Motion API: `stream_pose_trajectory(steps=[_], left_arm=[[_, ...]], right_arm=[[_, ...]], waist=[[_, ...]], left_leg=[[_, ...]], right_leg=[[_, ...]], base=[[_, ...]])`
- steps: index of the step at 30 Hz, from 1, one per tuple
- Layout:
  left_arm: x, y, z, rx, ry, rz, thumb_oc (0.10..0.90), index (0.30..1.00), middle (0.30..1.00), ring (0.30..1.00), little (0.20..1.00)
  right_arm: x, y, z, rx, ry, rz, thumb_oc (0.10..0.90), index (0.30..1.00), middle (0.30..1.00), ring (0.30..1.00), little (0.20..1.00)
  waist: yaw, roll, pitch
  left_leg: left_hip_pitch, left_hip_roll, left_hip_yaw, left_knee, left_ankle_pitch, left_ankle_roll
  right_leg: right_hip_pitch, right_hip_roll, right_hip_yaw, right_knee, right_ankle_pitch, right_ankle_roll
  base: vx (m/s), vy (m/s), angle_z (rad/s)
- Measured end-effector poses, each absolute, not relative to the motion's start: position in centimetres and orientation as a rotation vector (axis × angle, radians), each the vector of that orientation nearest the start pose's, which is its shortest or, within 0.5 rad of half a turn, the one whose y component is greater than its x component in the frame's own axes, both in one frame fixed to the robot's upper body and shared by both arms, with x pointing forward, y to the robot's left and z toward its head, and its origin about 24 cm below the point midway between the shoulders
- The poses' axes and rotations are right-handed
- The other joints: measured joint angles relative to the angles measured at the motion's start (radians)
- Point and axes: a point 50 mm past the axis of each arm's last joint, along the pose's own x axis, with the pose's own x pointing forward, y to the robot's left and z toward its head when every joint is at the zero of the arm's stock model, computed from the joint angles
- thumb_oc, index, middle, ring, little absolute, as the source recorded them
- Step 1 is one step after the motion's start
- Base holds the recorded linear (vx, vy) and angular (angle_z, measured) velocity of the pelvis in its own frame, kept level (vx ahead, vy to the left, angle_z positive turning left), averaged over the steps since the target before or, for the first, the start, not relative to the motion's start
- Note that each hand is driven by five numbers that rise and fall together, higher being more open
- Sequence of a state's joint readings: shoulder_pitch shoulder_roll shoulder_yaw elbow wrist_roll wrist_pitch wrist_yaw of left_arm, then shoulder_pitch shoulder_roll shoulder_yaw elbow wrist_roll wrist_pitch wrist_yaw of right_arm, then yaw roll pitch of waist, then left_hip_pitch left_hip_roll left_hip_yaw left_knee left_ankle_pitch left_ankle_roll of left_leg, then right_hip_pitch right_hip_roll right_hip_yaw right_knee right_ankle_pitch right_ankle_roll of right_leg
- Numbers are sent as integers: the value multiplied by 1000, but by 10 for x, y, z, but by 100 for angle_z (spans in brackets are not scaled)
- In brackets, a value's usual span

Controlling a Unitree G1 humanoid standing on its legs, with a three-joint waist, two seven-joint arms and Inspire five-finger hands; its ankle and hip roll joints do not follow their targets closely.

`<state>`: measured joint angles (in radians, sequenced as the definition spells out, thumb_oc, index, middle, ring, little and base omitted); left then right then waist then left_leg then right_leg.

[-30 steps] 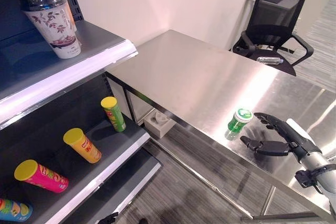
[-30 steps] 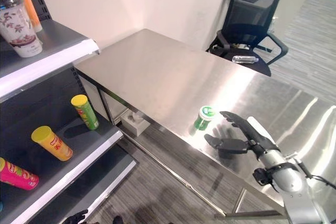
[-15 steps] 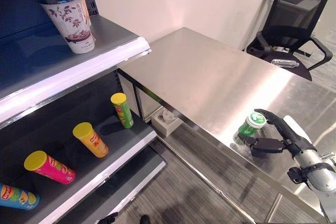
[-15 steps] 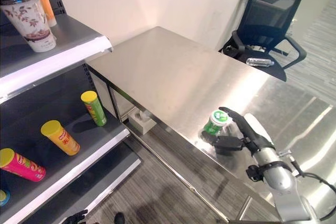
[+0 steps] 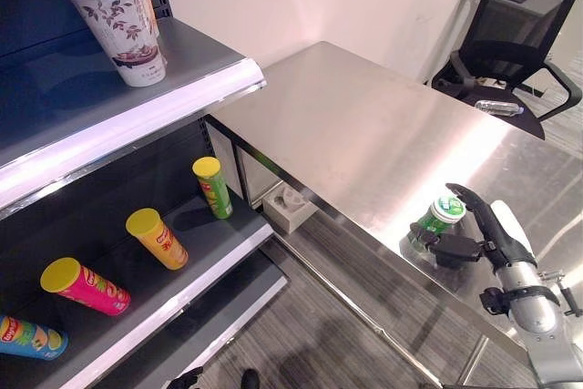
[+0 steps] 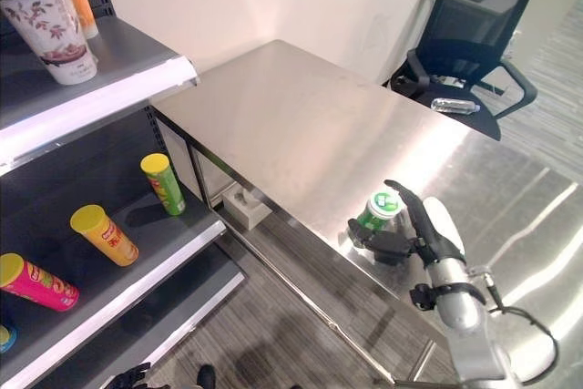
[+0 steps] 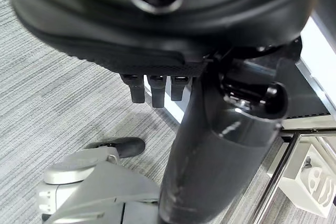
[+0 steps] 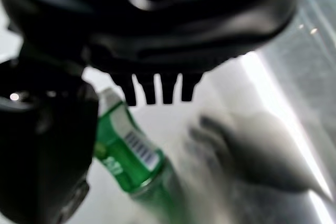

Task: Put the goods on the table back onto the shelves and tidy them up.

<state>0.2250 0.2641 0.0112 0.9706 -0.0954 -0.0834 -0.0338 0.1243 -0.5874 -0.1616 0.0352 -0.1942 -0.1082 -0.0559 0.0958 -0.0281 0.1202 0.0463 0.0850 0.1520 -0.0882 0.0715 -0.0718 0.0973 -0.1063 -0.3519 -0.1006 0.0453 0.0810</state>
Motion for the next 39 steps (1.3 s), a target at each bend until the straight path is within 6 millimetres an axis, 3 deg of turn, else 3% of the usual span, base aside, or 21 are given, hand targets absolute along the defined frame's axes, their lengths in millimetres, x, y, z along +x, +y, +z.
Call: stream_pose_trajectory(steps=[15,16,39], left_arm=[[59,253,-149,133,1093,191,800,900,900,900,900],[59,253,-149,133,1093,191,800,900,900,900,900],[60,252,-149,146,1088,200,800,900,900,900,900]], right_arm=[[224,-293,72,-774,-7,-204,800,900,900,900,900],[224,-293,72,-782,-7,-203,402,302,302,302,302],[229,-283,72,-776,-59,-254,400,300,300,300,300]], waist=[[0,10,6],[0,10,6],[1,14,8]], left_leg=[[3,0,1,0,0,0],[3,0,1,0,0,0],[15,1,1,0,0,1]], right_leg=[[2,0,2,0,0,0],[2,0,2,0,0,0],[14,0,2,0,0,0]], base=[[0,0,0],[0,0,0],[0,0,0]])
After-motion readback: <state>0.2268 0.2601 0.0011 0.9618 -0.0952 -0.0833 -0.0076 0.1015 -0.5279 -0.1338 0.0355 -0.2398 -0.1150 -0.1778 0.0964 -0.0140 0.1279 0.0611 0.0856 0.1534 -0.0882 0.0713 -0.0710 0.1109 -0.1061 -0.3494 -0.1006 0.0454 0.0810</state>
